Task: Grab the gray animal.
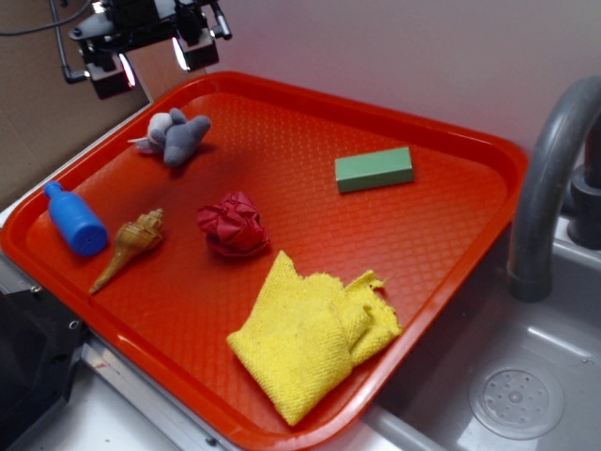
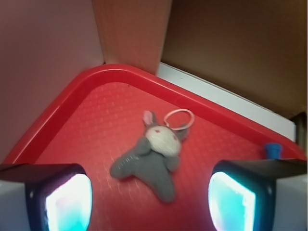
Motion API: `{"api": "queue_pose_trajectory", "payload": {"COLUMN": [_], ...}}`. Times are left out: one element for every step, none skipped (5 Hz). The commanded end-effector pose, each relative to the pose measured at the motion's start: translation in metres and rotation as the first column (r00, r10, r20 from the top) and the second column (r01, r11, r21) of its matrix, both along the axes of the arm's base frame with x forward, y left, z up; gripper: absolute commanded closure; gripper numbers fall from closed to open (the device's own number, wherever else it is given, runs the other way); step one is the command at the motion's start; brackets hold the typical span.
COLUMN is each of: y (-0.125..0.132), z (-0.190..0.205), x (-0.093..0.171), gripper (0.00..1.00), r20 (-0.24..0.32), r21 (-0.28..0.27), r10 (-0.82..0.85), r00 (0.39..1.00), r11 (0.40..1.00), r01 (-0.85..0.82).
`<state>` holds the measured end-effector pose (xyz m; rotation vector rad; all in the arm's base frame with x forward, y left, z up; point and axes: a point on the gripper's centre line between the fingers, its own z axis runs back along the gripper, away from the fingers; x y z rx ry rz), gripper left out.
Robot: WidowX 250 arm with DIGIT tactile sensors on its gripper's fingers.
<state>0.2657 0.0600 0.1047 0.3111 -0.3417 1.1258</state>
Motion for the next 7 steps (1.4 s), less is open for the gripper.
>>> {"api": "queue_pose_trajectory", "payload": {"y": [0.040, 0.045, 0.050, 0.047, 0.041, 0.035, 0.032], "z": [-0.019, -0.029, -0.038, -0.047, -0.052, -0.053, -0.048], "x": [-0.005, -0.007, -0.003, 0.002, 0.004, 0.005, 0.011], "gripper": [0.00, 0.00, 0.00, 0.00, 0.00, 1.00, 1.00], "r20": [-0.011, -0.041, -0.032, -0.034, -0.052, -0.076, -0.056], "r21": [-0.006, -0.032, -0.048, -0.151, -0.189, -0.146, -0.133], "r10": [0.021, 0.009, -0.024, -0.016, -0.017, -0.071, -0.218], "r00": [1.000, 0.999, 0.999, 0.999, 0.998, 0.995, 0.974], "r11": [1.000, 0.999, 0.999, 0.988, 0.982, 0.987, 0.969], "r01": [-0.021, -0.011, 0.022, 0.011, 0.007, 0.060, 0.209]}}
